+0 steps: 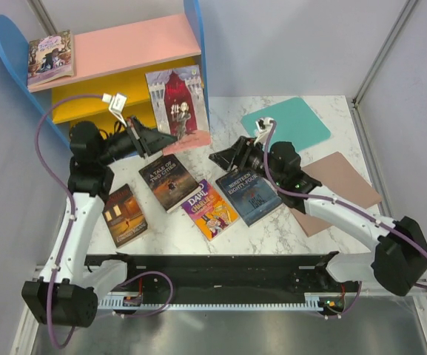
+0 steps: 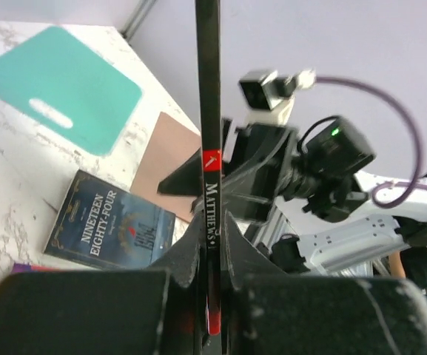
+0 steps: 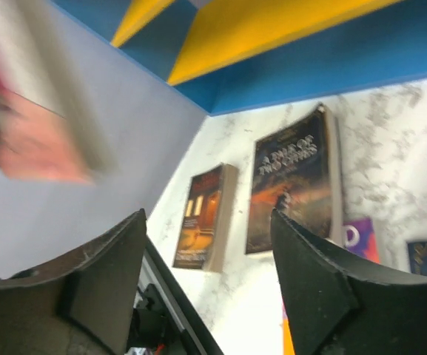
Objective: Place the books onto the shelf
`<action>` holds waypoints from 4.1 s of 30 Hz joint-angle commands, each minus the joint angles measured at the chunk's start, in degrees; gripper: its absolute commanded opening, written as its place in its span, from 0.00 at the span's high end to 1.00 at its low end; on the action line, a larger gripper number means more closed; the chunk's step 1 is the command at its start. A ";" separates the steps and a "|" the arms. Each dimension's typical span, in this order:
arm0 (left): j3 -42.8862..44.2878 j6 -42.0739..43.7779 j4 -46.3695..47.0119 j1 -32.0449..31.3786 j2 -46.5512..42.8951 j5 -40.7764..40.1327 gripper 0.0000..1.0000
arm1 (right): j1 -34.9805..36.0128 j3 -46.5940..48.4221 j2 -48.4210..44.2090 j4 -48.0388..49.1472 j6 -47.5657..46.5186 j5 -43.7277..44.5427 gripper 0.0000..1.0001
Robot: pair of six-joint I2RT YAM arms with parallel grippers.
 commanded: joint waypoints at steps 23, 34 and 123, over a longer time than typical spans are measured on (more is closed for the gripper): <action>77.98 -22.40 -17.21 3.53 52.13 3.35 0.98 | 28.89 -16.83 2.23 -9.26 -5.62 41.47 0.19; 90.39 -32.88 -12.29 8.19 65.35 -0.87 0.98 | 29.42 -17.36 4.60 -9.44 -4.83 40.95 0.19; 60.92 -14.96 -28.46 8.98 38.62 -3.96 0.98 | 29.86 -13.58 9.44 -12.43 -5.00 40.60 0.19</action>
